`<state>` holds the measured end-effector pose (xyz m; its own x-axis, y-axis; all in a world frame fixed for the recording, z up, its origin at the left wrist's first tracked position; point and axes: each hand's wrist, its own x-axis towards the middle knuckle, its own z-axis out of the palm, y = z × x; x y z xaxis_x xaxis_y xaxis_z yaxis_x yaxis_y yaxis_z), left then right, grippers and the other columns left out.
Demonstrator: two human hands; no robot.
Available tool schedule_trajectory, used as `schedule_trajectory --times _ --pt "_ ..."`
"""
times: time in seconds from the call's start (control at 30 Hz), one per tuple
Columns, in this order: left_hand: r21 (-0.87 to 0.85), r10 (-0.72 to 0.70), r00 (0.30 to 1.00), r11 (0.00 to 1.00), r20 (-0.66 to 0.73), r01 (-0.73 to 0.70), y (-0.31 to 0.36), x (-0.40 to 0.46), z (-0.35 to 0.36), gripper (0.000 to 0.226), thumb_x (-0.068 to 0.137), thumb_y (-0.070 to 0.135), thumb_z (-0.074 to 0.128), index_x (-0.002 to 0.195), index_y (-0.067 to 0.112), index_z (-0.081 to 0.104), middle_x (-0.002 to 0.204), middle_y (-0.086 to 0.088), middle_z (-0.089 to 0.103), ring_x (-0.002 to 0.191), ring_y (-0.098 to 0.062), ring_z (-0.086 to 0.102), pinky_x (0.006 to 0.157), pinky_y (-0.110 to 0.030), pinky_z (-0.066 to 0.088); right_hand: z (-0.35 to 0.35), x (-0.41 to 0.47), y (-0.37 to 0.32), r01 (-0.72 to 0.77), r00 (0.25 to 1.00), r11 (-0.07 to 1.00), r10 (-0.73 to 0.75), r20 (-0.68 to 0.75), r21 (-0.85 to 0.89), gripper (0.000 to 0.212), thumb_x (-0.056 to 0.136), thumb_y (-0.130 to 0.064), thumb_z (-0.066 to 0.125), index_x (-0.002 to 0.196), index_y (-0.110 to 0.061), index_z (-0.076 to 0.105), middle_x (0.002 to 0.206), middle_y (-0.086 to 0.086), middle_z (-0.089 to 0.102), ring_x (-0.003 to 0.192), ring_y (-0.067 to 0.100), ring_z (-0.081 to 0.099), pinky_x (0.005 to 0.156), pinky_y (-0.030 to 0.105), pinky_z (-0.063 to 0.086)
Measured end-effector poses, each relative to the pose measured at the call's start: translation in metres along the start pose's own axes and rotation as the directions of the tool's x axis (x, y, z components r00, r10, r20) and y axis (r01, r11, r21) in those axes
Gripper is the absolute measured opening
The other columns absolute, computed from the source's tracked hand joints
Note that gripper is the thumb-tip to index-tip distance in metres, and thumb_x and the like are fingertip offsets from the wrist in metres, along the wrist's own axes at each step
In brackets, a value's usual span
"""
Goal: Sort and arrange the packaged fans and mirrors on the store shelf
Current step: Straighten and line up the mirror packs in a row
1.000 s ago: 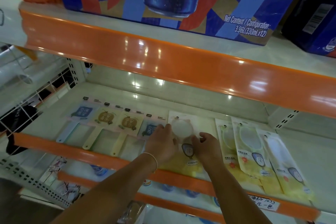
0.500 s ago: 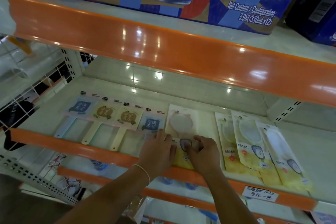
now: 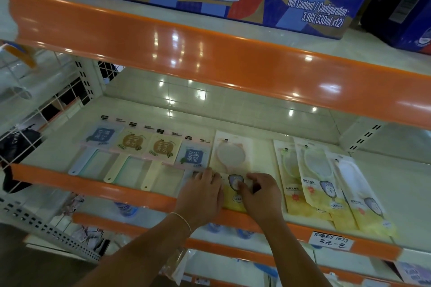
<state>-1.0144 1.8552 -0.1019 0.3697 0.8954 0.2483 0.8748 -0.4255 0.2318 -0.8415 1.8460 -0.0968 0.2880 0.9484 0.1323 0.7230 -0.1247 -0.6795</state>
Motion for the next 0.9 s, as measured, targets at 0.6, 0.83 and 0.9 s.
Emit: schedule_trajectory --times 0.6,0.83,0.9 --pt "-0.012 0.04 0.999 0.999 0.005 -0.04 -0.0046 -0.0036 0.0002 0.034 0.088 0.033 0.038 0.097 0.013 0.064 0.099 -0.007 0.058 0.073 -0.02 0.059 0.056 -0.03 0.051 -0.0028 -0.0029 0.0023 0.018 0.999 0.991 -0.011 -0.051 0.135 0.025 0.078 0.003 0.06 0.092 -0.014 0.071 0.096 -0.007 0.061 0.09 0.005 0.057 0.077 0.004 0.038" --pt "-0.048 0.049 0.999 0.998 -0.016 -0.05 -0.0056 -0.004 0.0017 0.032 0.087 0.032 0.04 0.098 0.013 0.063 0.098 -0.005 0.057 0.071 -0.018 0.057 0.052 -0.027 0.049 -0.0024 -0.0031 0.0017 0.026 0.998 0.992 -0.019 -0.057 0.126 0.025 0.079 0.002 0.059 0.093 -0.014 0.072 0.097 -0.006 0.062 0.091 0.005 0.057 0.077 0.007 0.039" --pt "-0.053 0.051 0.998 0.997 -0.021 -0.052 -0.0061 -0.0047 0.002 0.031 0.087 0.031 0.04 0.097 0.014 0.063 0.097 -0.005 0.056 0.068 -0.017 0.056 0.049 -0.026 0.048 -0.0016 -0.0028 0.0016 0.004 0.998 0.991 0.004 -0.06 0.135 0.022 0.081 0.0 0.06 0.094 -0.014 0.071 0.099 -0.005 0.062 0.087 0.002 0.056 0.075 0.005 0.039"
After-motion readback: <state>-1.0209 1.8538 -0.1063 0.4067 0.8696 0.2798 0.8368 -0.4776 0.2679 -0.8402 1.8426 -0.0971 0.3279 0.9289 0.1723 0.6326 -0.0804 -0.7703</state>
